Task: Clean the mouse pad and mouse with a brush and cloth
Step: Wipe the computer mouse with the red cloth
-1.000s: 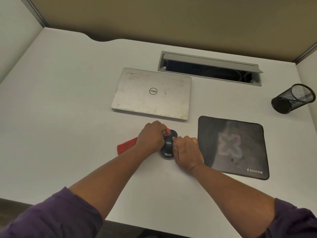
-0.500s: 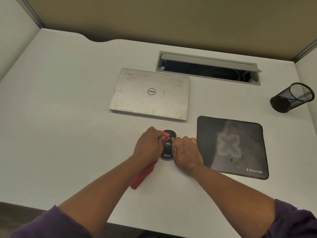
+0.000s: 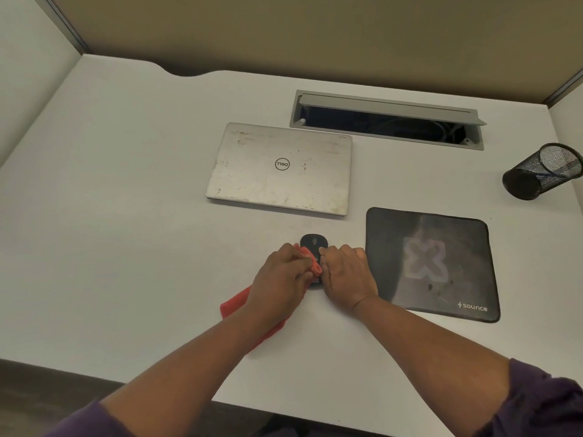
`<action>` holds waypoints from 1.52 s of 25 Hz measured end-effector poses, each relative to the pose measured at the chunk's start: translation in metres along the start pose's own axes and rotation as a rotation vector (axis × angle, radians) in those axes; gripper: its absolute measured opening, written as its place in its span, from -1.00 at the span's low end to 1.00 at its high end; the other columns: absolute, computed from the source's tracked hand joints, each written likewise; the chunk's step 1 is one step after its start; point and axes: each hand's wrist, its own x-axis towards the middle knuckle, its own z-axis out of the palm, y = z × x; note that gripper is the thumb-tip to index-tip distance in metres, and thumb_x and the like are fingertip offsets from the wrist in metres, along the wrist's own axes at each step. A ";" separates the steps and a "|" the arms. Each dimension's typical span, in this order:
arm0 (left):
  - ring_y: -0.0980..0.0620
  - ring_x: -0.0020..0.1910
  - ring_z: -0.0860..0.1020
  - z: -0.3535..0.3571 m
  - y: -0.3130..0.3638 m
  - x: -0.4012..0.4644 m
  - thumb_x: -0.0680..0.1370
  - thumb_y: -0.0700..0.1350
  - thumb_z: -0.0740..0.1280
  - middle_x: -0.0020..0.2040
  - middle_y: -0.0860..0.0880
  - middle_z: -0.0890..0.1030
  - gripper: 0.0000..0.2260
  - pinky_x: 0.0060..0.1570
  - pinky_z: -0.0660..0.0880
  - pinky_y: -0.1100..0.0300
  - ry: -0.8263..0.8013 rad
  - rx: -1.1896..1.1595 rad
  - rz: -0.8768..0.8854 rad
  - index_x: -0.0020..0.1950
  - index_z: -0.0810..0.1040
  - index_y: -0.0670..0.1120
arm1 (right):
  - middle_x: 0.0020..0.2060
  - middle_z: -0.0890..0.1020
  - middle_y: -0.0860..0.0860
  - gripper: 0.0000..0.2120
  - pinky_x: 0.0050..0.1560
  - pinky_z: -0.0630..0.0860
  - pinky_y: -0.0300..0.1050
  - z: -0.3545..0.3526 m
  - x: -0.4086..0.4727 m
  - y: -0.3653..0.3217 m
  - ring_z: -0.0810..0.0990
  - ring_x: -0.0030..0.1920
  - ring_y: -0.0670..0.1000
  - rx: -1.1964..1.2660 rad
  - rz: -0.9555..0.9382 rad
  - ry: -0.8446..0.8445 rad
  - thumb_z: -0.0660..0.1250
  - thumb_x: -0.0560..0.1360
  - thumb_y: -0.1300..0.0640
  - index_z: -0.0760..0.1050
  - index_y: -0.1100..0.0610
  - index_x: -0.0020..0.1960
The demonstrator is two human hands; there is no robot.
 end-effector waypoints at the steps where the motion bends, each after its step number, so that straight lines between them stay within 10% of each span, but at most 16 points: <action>1: -0.03 0.01 0.54 0.000 0.002 0.007 0.56 -0.18 0.39 0.03 0.00 0.55 -0.85 -0.03 0.52 0.13 0.026 -0.048 -0.067 0.08 0.71 -0.07 | -0.22 0.58 0.06 -0.69 -0.07 0.31 0.05 -0.001 0.000 0.000 0.50 -0.24 0.15 -0.002 0.001 0.000 0.04 0.58 0.05 0.51 0.15 0.07; 5: 0.06 0.02 0.54 -0.005 0.005 0.032 0.60 -0.11 0.34 -0.03 0.11 0.51 -0.83 0.01 0.39 0.25 0.054 -0.133 -0.295 0.11 0.71 0.04 | -0.24 0.57 0.05 -0.69 -0.07 0.31 0.05 -0.003 0.001 -0.001 0.48 -0.24 0.15 0.005 0.011 -0.007 0.02 0.59 0.04 0.50 0.14 0.04; 10: -0.09 0.01 0.51 -0.001 0.003 0.001 0.56 -0.18 0.39 0.19 -0.02 0.57 -0.88 -0.05 0.55 0.03 -0.026 0.070 0.063 0.05 0.70 -0.05 | -0.23 0.56 0.06 -0.70 -0.07 0.36 0.05 -0.003 0.000 0.000 0.49 -0.24 0.15 0.030 0.007 -0.031 0.04 0.56 0.05 0.50 0.14 0.03; 19: 0.14 -0.07 0.50 0.009 0.004 0.049 0.57 -0.02 0.33 -0.02 0.12 0.50 -0.87 -0.08 0.35 0.24 0.085 -0.137 -0.396 0.04 0.68 0.08 | -0.23 0.53 0.05 -0.68 -0.07 0.23 0.04 0.000 0.001 0.001 0.44 -0.22 0.13 0.034 0.027 -0.031 -0.02 0.61 0.03 0.47 0.13 0.04; 32: 0.25 -0.12 0.63 -0.003 -0.005 0.007 0.60 0.04 0.37 -0.14 0.24 0.68 -0.90 -0.05 0.55 0.30 0.103 -0.460 -0.480 -0.09 0.64 0.21 | -0.26 0.61 0.05 -0.66 -0.15 0.42 0.03 -0.007 0.001 -0.010 0.51 -0.27 0.13 -0.062 0.080 -0.054 0.03 0.59 0.02 0.53 0.13 0.05; 38: 0.23 -0.08 0.65 -0.014 -0.006 0.008 0.60 -0.01 0.39 -0.12 0.21 0.69 -0.90 -0.02 0.56 0.30 0.110 -0.563 -0.517 -0.06 0.69 0.15 | -0.33 0.57 -0.01 -0.83 -0.20 0.21 -0.01 -0.020 0.005 -0.024 0.47 -0.33 0.11 -0.092 0.146 -0.093 0.00 0.61 0.03 0.35 0.03 0.00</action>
